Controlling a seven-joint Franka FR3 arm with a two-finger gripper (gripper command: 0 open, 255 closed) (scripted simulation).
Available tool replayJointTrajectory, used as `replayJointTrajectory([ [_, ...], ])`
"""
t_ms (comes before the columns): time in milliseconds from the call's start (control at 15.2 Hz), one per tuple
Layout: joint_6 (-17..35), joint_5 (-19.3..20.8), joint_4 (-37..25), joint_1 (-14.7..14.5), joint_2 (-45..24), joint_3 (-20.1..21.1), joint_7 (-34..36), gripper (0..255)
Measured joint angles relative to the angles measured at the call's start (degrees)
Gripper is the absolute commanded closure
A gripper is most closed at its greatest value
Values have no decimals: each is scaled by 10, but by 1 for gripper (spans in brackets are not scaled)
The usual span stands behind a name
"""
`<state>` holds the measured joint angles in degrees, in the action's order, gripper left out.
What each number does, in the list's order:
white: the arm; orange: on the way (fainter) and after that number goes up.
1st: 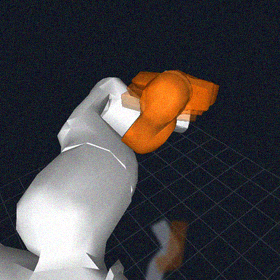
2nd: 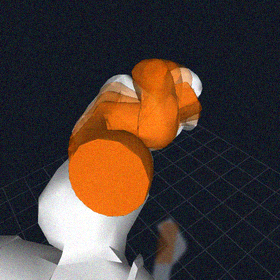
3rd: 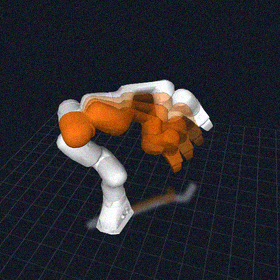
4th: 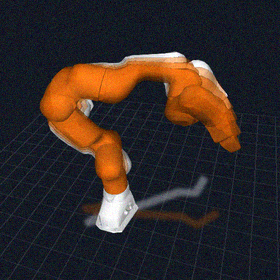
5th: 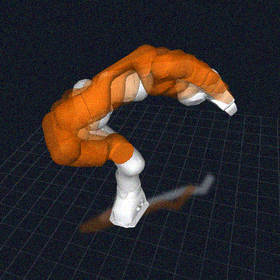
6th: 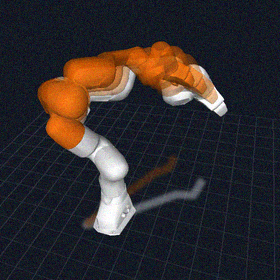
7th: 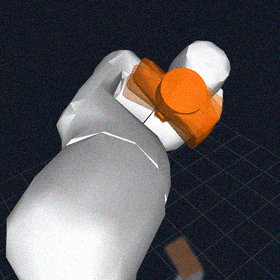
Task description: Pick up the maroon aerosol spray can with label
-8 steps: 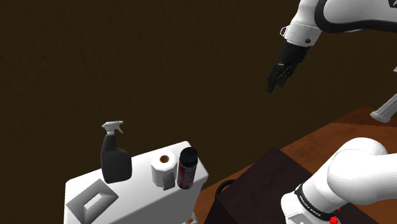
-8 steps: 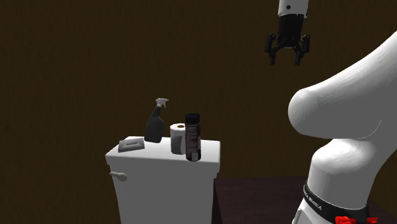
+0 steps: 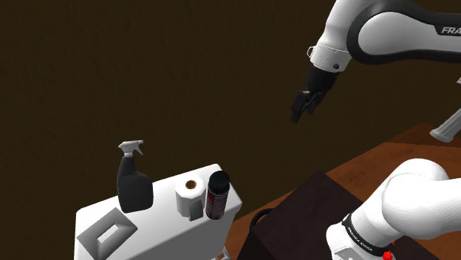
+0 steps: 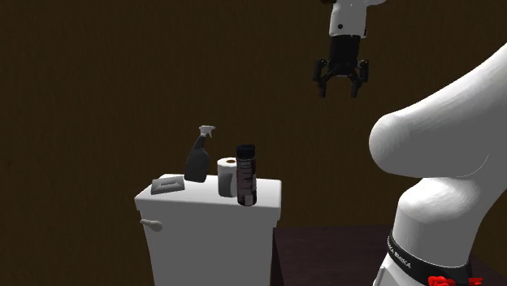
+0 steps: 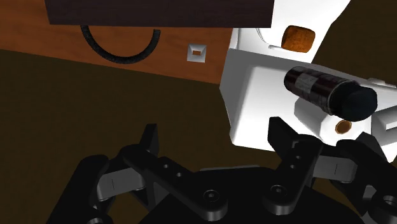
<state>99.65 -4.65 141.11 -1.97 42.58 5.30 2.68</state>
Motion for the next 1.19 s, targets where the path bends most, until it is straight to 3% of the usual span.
replayJointTrajectory([
  [726,144,-73,45,-56,-77,128,119,0],
  [1188,247,-87,31,-72,-177,216,201,0],
])
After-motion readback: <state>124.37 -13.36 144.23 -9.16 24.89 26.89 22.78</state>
